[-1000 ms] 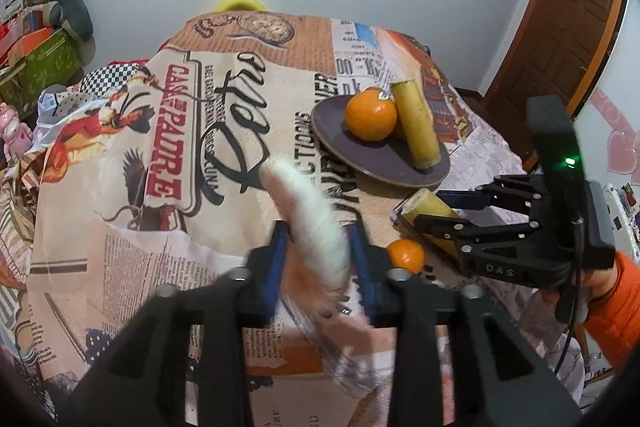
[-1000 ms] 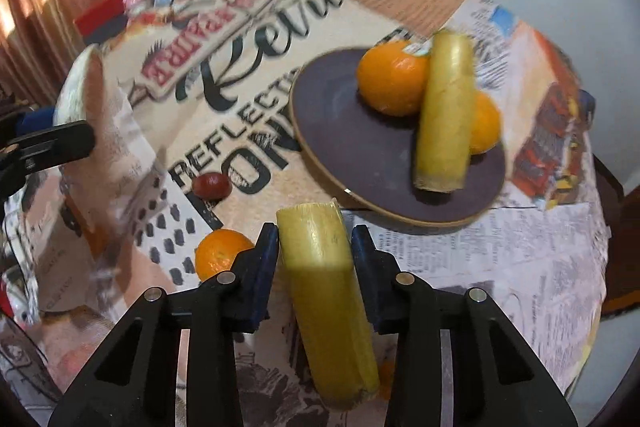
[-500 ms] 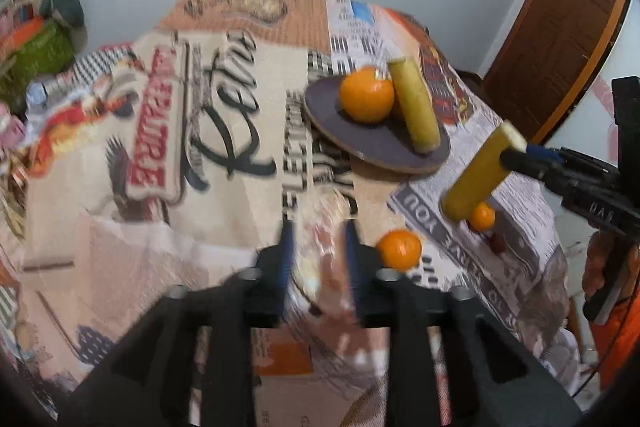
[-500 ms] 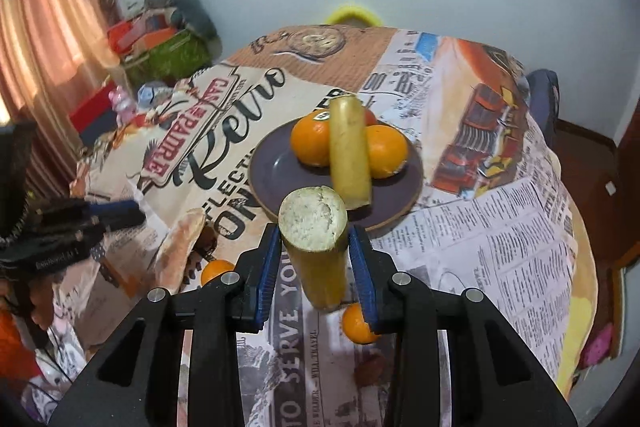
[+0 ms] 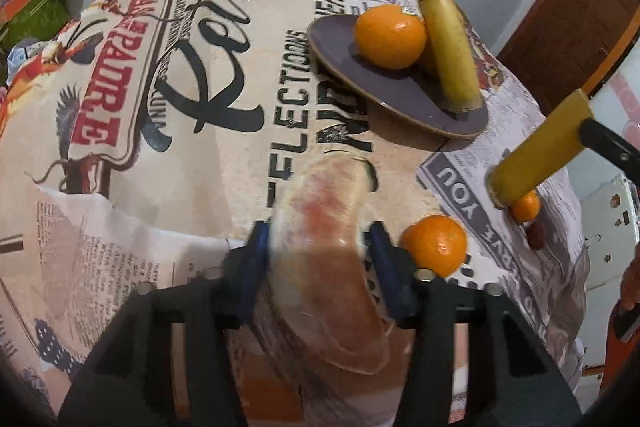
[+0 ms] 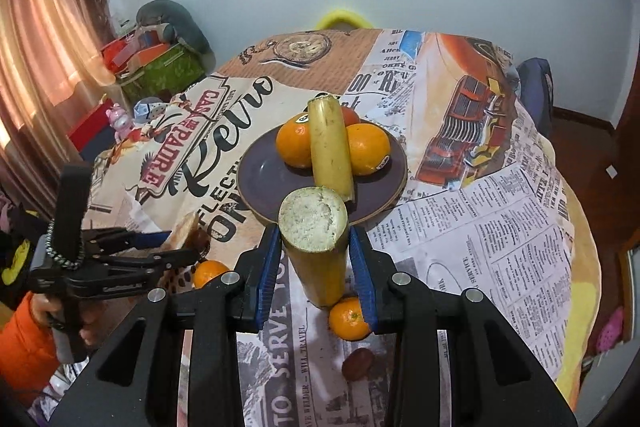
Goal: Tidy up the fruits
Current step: 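Lift the corn cob with the right tool while the left tool carries the pomelo over the plate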
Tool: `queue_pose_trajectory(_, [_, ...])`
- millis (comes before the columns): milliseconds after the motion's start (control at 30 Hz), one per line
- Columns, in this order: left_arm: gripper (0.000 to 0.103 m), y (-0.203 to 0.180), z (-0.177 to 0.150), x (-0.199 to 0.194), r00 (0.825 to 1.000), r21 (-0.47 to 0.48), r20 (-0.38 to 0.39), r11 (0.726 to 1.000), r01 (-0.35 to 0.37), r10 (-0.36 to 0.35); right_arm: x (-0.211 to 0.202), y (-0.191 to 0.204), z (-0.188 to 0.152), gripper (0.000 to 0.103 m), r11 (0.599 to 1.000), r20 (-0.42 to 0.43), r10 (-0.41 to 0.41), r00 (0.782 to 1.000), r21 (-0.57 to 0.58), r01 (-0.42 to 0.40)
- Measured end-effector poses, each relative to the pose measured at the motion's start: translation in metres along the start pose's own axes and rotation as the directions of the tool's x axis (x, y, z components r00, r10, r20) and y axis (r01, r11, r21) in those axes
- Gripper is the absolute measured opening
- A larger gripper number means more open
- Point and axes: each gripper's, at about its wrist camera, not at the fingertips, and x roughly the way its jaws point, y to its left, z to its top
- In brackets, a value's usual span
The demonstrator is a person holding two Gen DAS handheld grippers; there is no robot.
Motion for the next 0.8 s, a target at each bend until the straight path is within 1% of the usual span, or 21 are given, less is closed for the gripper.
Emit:
queue_pose_trajectory(233, [0.043, 0.001, -0.003, -0.014, 1.0, 0.003, 0.028, 1.0, -0.002, 0.002, -0.008, -0.004, 0.005, 0.032, 1.0, 0.029, -0.013, 0.999, 0.003, 0.013])
queue_pose_trajectory(333, [0.043, 0.0, 0.002, -0.026, 0.998, 0.0, 0.06, 1.0, 0.004, -0.004, -0.013, -0.006, 0.009, 0.032, 1.0, 0.045, -0.022, 0.999, 0.007, 0.022])
queue_pose_trajectory(567, [0.043, -0.016, 0.03, -0.057, 0.984, 0.024, 0.174, 0.999, 0.021, -0.025, -0.019, -0.016, 0.025, 0.032, 0.999, 0.089, -0.054, 0.995, 0.01, 0.053])
queue_pose_trajectory(667, [0.043, -0.021, 0.046, -0.06, 0.979, 0.033, 0.202, 0.999, 0.027, -0.033, -0.017, -0.02, 0.032, 0.032, 0.998, 0.102, -0.06, 0.993, 0.011, 0.059])
queue_pose_trajectory(800, [0.043, -0.029, 0.066, -0.054, 0.975, 0.046, 0.22, 0.999, 0.029, -0.039, -0.009, -0.024, 0.041, 0.032, 0.998, 0.108, -0.065, 0.992, 0.006, 0.065])
